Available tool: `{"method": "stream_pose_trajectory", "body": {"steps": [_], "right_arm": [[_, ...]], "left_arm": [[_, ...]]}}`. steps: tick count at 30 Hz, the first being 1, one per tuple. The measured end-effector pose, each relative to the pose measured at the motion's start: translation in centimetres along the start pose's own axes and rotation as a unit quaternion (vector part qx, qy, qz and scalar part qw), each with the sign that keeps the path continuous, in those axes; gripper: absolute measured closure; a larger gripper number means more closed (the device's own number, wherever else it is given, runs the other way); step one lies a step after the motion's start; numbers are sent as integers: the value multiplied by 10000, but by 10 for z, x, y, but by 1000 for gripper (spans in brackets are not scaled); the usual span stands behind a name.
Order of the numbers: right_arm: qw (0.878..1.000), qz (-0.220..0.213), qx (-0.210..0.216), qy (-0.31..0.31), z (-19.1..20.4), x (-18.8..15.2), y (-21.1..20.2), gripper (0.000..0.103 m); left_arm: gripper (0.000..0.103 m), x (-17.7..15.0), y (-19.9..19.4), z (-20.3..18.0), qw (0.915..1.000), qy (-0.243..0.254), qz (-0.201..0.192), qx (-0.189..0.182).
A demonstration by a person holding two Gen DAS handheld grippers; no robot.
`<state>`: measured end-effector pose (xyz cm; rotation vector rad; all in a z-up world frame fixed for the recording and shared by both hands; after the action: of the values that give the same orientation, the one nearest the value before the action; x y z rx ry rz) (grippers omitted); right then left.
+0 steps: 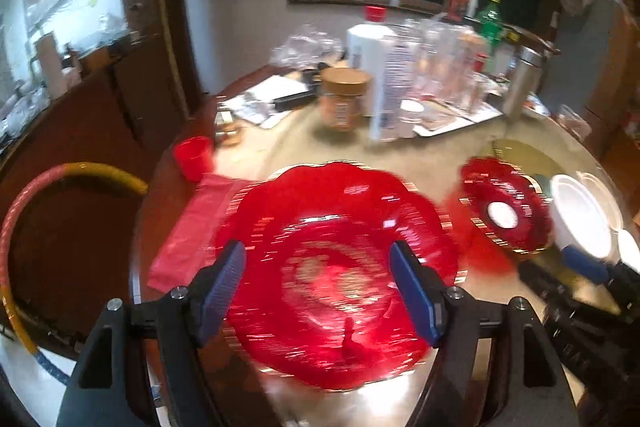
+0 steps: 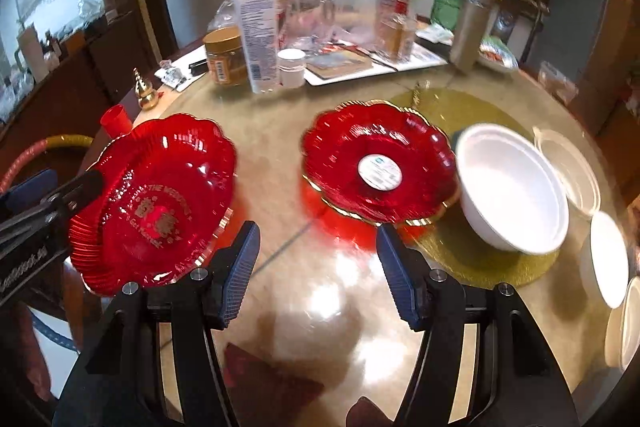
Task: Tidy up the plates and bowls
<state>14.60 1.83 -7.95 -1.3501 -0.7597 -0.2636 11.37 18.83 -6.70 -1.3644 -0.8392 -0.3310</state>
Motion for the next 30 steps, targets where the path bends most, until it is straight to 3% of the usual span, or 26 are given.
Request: {"method": "stream_pose_trajectory", "body": {"steps": [4,9,12,23,30], "right_arm": [[9961,249,488,695,-43,-13,-3,42],[9744,587,974,1937,-104,-21,4,42],[9666,722,1038,2228,-120,-20,15,42],[9303,1108,1549,3136,-143,-3,64,42],[9323,1145,1455,3107,-138,12,79,42]], "left_arm": [[24,16,10,-38,9989,139,196,-399],[24,32,40,-87,9949,372,623,-706],[24,36,58,-111,9926,552,839,-678],[24,58,112,-147,9875,730,1333,-423],[24,54,148,-152,9816,596,1776,-369]]}}
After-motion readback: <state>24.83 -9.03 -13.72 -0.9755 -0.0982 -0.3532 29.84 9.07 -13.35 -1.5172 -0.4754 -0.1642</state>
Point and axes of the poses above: each gripper's, at about its wrist camera, not at the fingertips, and y roughly the way its jaws point, z to its left, x to its top, the point moved 4 cm from there along y, roughly the way its jaws point, and after that the axes turned 1 degree about y, right-handed, at the moved point
